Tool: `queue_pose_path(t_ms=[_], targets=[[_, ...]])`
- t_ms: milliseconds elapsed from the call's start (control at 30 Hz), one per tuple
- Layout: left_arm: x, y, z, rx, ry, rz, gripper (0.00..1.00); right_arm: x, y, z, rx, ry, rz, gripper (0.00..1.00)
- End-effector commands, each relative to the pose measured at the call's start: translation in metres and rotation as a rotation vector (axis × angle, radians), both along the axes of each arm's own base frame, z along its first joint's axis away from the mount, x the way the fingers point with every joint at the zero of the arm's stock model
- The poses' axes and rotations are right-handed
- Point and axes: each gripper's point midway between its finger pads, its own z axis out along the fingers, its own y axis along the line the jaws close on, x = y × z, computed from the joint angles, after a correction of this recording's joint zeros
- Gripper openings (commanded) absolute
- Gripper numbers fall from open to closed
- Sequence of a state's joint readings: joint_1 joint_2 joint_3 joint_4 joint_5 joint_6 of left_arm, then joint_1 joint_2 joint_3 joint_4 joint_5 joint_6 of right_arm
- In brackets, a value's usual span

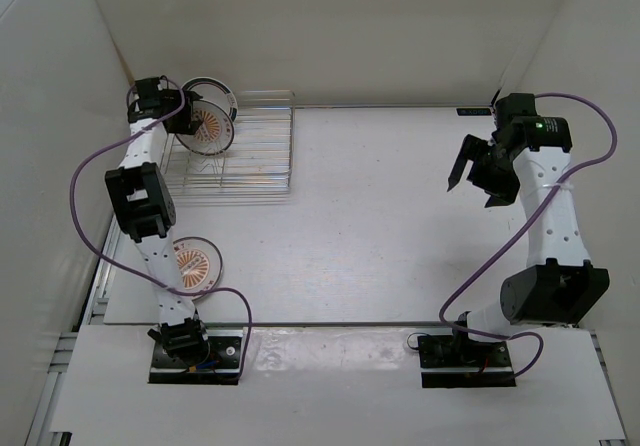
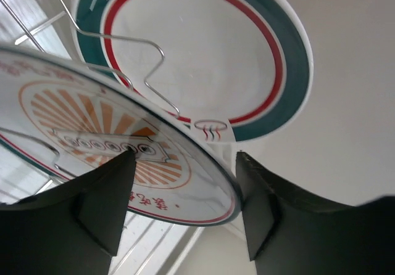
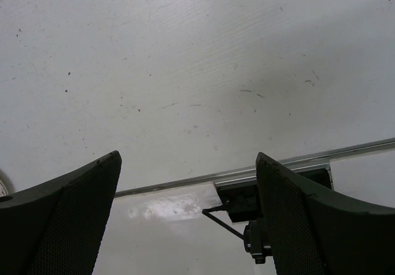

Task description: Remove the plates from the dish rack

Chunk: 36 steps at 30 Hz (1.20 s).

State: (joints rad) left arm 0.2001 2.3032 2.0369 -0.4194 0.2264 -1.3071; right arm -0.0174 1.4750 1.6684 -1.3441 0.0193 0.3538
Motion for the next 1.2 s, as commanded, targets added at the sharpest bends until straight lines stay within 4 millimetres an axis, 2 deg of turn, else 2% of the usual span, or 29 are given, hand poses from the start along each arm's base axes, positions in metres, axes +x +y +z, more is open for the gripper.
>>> queue_pose_path(t_ms=[0,33,100,333,367,533,633,767,833,967,1167], targets=[[-0.018,0.000,0.012,0.010,0.007,-0.024,0.73,-0.063,0.001,-0.002,0.009,0.253,0.018,0.91],[-0.020,-0.001,0.019,0.011,-0.007,-0.026,0.68,-0.063,0.002,-0.002,0.010,0.250,0.019,0.91],[-0.023,0.000,0.019,-0.011,-0.004,-0.029,0.62,-0.061,0.001,-0.003,0.009,0.253,0.018,0.91],[-0.031,-0.002,0.035,-0.078,-0.021,-0.039,0.53,-0.062,0.007,-0.004,0.042,0.258,0.029,0.91],[-0.033,-0.002,0.033,-0.083,-0.015,-0.038,0.50,-0.061,0.008,-0.004,0.045,0.261,0.031,0.91],[-0.038,-0.010,0.051,-0.119,-0.054,-0.050,0.34,-0.062,0.008,-0.005,0.048,0.261,0.032,0.91],[-0.041,-0.011,0.052,-0.131,-0.054,-0.052,0.29,-0.061,0.009,-0.005,0.052,0.259,0.030,0.91],[-0.045,-0.011,0.065,-0.140,-0.079,-0.048,0.19,-0.061,0.009,-0.006,0.054,0.262,0.033,0.91],[-0.045,-0.010,0.068,-0.145,-0.093,-0.047,0.17,-0.061,0.010,-0.005,0.058,0.260,0.039,0.91],[-0.039,-0.011,0.084,-0.190,-0.149,-0.039,0.09,-0.062,0.011,-0.006,0.065,0.258,0.039,0.91],[-0.027,-0.011,0.129,-0.270,-0.281,-0.022,0.02,-0.061,0.014,-0.006,0.076,0.262,0.049,0.91]])
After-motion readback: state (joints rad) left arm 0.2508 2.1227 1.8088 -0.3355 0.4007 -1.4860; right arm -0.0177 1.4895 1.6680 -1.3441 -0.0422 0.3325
